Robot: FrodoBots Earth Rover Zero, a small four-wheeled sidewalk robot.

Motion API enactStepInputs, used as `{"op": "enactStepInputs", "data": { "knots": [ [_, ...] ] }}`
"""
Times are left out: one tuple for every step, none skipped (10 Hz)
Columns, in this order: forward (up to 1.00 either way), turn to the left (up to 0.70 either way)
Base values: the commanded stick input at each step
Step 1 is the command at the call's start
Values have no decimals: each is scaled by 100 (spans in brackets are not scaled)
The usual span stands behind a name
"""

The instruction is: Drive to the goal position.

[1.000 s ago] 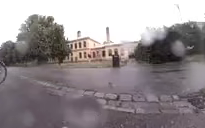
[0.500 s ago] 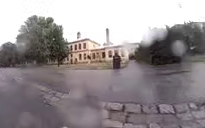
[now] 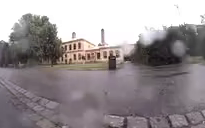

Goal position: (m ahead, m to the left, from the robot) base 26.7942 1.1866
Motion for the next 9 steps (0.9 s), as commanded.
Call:
{"op": "enactStepInputs", "data": {
  "knots": [
    [85,0],
    [85,-18],
    [85,-34],
    [85,-13],
    [85,0],
    [85,0],
    [85,0],
    [85,0],
    [85,0]
  ]
}}
